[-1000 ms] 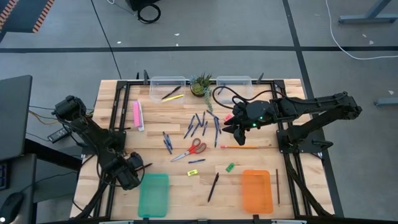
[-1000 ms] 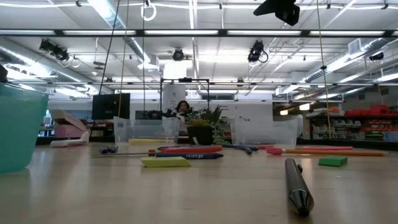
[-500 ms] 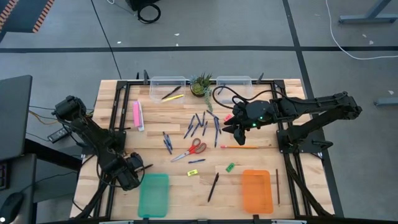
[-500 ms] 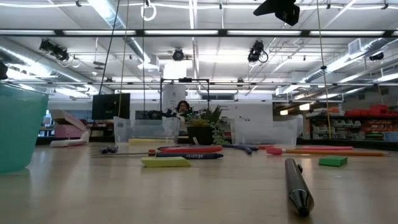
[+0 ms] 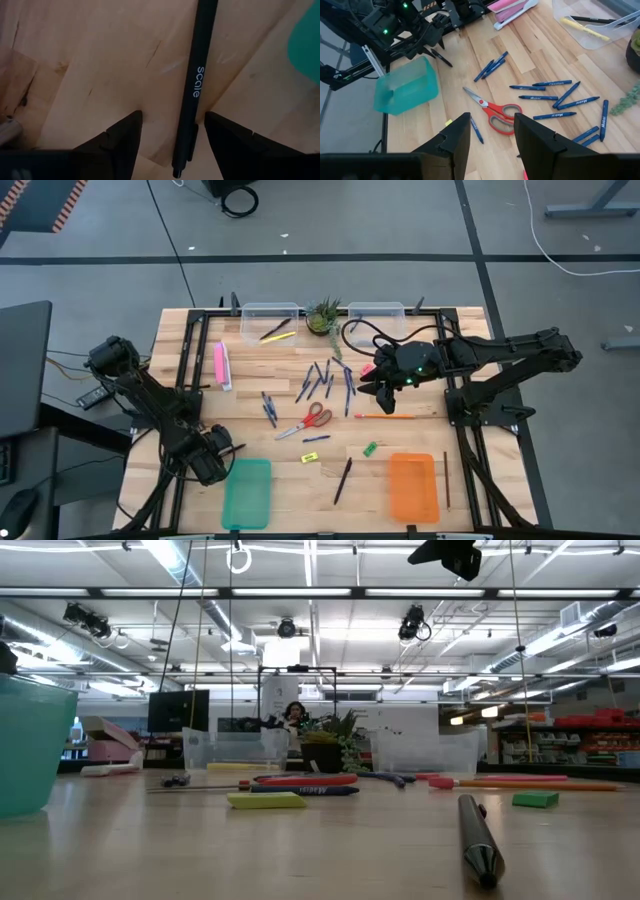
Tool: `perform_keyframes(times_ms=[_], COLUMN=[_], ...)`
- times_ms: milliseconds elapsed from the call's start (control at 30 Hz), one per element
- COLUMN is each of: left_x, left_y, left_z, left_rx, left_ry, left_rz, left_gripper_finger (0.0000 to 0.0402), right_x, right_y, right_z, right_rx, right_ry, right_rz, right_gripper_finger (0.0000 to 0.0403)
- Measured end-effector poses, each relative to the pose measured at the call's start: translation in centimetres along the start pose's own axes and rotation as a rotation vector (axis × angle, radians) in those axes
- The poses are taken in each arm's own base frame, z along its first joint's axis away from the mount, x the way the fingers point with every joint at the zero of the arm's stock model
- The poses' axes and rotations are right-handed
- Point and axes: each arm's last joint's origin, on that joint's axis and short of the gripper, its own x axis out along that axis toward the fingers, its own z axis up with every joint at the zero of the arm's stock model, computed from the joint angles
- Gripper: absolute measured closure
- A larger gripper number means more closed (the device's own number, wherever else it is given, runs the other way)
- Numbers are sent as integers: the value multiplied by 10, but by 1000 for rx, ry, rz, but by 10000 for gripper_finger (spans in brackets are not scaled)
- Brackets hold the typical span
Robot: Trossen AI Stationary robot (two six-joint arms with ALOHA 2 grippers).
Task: Sort crayons/erasers/pens/pencils in bins
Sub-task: Put the black pen into the left transparent bin
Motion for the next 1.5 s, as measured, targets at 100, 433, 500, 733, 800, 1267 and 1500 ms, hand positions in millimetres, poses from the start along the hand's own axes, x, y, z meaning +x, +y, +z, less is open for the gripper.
perform_keyframes(times_ms=[100,433,500,733,800,1267,1500], left_x=[0,2,2,3,3,-33,-81], left_y=[0,6,7,12,13,46,60], left_z=[1,7,11,26,31,87,131], left_rx=[-8,-29,-51,-51,-25,139,115], left_ry=[5,56,71,144,154,44,-221], left_rz=[1,24,24,16,13,12,-155], left_gripper_finger=[171,219,232,290,315,372,397], right_x=[0,0,0,0,0,0,0], right_y=[0,-1,-2,-2,-2,-4,-4], right_z=[0,-3,-5,-5,-5,-4,-3], right_rx=[0,-73,-93,-11,41,463,620], right_ry=[0,44,56,64,72,-5,-40], right_rz=[0,3,-3,-3,10,-88,-106], right_gripper_finger=[245,245,245,245,245,245,245])
